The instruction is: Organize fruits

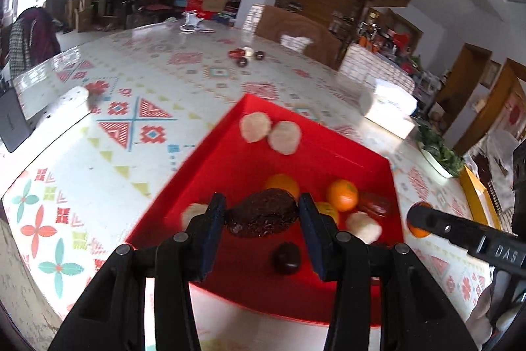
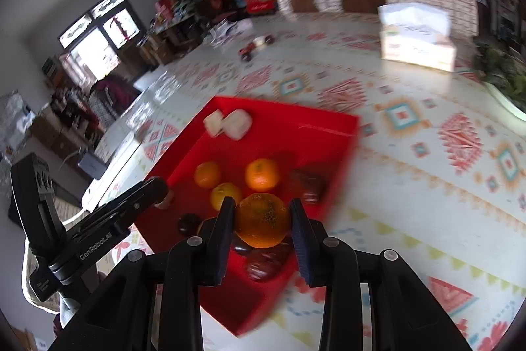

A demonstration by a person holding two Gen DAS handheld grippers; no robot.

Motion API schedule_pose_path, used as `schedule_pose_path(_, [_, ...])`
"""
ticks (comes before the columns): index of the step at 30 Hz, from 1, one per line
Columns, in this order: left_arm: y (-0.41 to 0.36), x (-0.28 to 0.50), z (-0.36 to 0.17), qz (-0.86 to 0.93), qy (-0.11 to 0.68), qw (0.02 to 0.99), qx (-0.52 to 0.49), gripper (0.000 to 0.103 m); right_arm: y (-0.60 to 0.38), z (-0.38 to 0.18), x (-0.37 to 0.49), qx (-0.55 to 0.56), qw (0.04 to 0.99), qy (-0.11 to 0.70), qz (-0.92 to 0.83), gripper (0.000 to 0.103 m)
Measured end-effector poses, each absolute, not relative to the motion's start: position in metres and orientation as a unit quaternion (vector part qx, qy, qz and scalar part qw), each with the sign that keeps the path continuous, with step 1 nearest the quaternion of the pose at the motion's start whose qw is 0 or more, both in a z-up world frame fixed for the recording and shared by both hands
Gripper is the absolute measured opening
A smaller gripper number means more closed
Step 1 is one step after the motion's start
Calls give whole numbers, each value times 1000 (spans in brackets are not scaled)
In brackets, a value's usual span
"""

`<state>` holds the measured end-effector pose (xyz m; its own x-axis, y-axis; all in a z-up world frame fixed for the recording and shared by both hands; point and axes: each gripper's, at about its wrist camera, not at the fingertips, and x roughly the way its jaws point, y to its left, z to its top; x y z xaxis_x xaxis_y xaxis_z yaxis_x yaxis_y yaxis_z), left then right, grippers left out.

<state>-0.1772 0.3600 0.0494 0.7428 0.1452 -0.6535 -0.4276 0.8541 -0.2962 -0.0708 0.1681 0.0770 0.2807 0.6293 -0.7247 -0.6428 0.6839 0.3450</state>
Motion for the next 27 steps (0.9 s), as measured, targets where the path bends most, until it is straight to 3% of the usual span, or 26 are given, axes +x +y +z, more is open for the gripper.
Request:
schedule_pose_path(20, [360,-171,45,176,324,910,-188,44,251,59,-39,-60,801,457,382,37])
schedule_pose_path(27, [359,-170,47,176,323,912,-184,60,257,53,-32,-53,797,466,379,37])
